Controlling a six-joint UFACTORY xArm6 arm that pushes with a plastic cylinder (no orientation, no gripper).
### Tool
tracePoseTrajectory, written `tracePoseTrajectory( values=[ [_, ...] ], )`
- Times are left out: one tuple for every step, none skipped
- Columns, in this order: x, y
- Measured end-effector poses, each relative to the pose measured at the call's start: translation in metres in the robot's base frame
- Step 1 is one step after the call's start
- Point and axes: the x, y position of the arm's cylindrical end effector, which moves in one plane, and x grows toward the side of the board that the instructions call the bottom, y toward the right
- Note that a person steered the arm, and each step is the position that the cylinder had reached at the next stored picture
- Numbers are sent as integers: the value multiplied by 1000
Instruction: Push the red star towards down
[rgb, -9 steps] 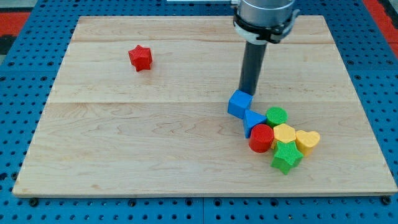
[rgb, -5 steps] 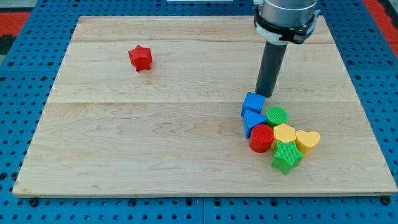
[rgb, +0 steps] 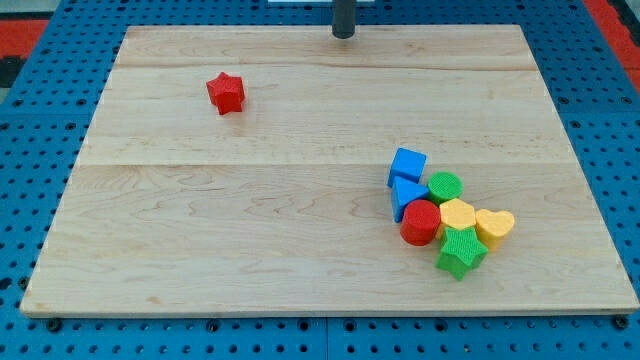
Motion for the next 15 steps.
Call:
tracePoseTrajectory(
  values=[
    [-6, -2],
    [-5, -2],
    [-5, -2],
    [-7, -15],
    [-6, -18],
    [-6, -29],
    [-6, -29],
    [-6, -29],
    [-6, -31],
    [-5, -31],
    [-5, -31],
    [-3, -59],
    [10, -172],
    [57, -257],
    [93, -237]
  ],
)
